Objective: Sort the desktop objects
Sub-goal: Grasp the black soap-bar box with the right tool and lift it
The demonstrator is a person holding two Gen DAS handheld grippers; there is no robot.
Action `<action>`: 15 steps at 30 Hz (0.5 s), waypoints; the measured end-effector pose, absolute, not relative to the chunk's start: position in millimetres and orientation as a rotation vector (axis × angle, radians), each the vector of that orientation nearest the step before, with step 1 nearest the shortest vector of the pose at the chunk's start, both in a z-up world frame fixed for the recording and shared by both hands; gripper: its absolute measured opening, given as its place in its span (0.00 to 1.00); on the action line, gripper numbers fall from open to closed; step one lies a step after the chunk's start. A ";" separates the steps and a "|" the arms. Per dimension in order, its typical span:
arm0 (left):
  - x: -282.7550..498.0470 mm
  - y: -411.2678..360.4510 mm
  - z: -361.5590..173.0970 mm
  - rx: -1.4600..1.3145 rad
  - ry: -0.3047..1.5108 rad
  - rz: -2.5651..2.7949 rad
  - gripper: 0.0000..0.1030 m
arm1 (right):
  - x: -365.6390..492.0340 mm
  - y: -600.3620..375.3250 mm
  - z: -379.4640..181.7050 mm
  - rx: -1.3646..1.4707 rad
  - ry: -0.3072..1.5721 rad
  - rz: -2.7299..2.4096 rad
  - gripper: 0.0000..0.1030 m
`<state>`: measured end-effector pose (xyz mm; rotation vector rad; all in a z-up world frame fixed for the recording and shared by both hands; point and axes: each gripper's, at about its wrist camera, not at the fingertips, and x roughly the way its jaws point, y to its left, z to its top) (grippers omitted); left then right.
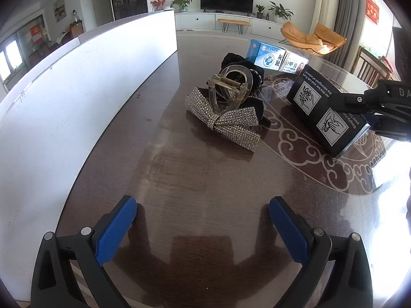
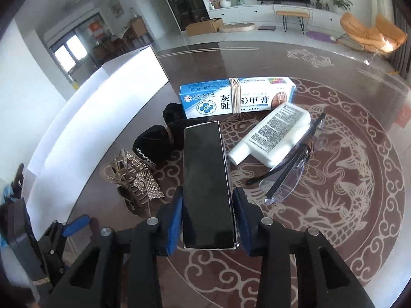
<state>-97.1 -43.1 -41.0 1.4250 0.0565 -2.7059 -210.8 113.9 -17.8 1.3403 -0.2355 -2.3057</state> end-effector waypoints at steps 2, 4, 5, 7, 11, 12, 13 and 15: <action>-97.0 -43.0 -41.0 1.425 0.057 -2.706 1.00 | -203.6 141.2 -23.8 1.373 -0.475 -2.258 0.37; -97.0 -43.0 -41.1 1.425 0.057 -2.706 1.00 | -194.8 165.5 -31.4 1.393 -0.632 -2.236 0.38; -96.8 -43.0 -40.8 1.425 0.058 -2.705 1.00 | -190.4 177.5 -34.8 1.406 -0.696 -2.231 0.40; -97.0 -43.1 -41.2 1.425 0.058 -2.705 1.00 | -181.9 196.7 -35.8 1.432 -0.756 -2.278 0.46; -96.6 -43.2 -39.9 1.425 0.059 -2.705 1.00 | -174.8 189.8 -17.8 1.410 -0.482 -2.407 0.71; -96.7 -43.4 -40.0 1.425 0.058 -2.704 1.00 | -175.2 181.6 -13.6 1.390 -0.378 -2.426 0.83; -96.5 -43.6 -39.9 1.425 0.059 -2.704 1.00 | -175.6 170.2 -9.7 1.370 -0.276 -2.441 0.91; -95.8 -45.2 -39.4 1.427 0.061 -2.701 1.00 | -178.2 148.0 -11.7 1.365 -0.081 -2.463 0.94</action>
